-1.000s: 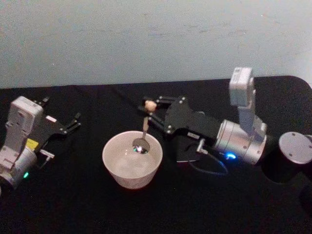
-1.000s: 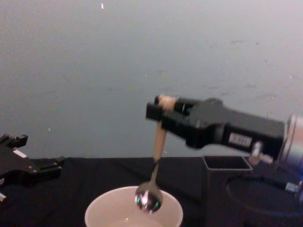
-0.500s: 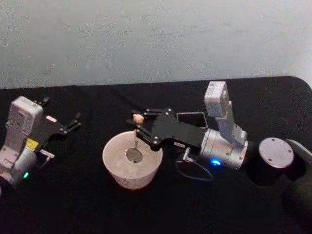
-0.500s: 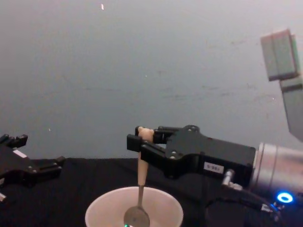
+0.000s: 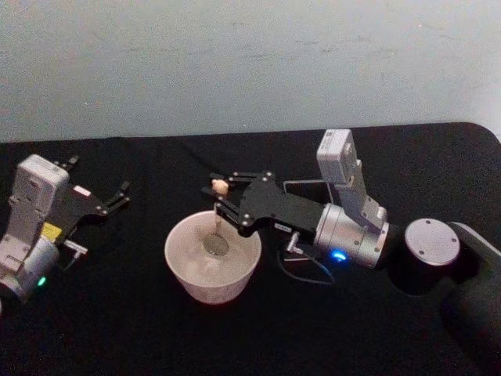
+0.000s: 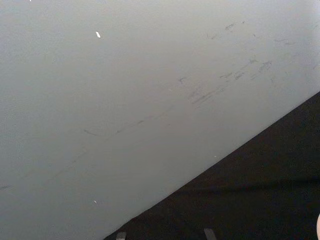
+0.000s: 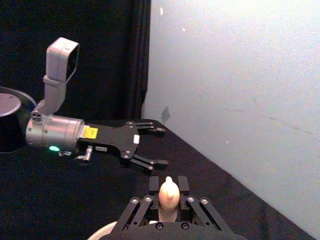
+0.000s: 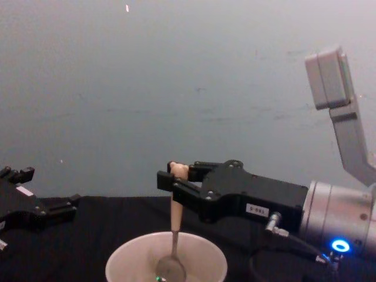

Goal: Pick up the stirring spoon with one hand, stir inside the cup, then place it back in its original position.

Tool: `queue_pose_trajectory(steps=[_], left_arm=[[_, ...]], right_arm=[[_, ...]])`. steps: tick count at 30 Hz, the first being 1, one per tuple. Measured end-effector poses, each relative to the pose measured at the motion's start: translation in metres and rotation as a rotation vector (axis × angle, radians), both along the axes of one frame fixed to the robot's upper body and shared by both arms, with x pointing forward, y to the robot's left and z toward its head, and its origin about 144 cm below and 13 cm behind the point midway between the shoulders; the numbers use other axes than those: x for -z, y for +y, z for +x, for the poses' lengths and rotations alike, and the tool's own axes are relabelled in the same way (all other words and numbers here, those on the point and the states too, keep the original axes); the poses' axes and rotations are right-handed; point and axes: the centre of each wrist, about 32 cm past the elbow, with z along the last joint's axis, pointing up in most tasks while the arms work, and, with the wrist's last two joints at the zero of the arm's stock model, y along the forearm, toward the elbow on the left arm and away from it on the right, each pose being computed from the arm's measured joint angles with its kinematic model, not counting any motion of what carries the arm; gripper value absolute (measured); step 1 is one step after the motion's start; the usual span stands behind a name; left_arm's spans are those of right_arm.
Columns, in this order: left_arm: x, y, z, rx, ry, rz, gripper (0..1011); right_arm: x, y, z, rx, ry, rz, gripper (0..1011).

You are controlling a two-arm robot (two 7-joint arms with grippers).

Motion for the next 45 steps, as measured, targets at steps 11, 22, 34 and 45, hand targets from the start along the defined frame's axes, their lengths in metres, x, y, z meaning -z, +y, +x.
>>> queue_pose_trajectory(steps=[11, 22, 34, 45], left_arm=[[0.000, 0.000, 0.000, 0.000, 0.000, 0.000, 1001], [0.000, 0.000, 0.000, 0.000, 0.000, 0.000, 1001], [0.000, 0.000, 0.000, 0.000, 0.000, 0.000, 1001], [0.000, 0.000, 0.000, 0.000, 0.000, 0.000, 1001]], right_arm=[[-0.002, -0.018, -0.008, 0.023, 0.001, -0.008, 213], [-0.002, -0.024, -0.029, -0.032, 0.033, 0.001, 213], [-0.001, -0.001, -0.028, -0.067, 0.041, 0.021, 213], [0.000, 0.009, -0.010, 0.000, 0.024, 0.024, 213]])
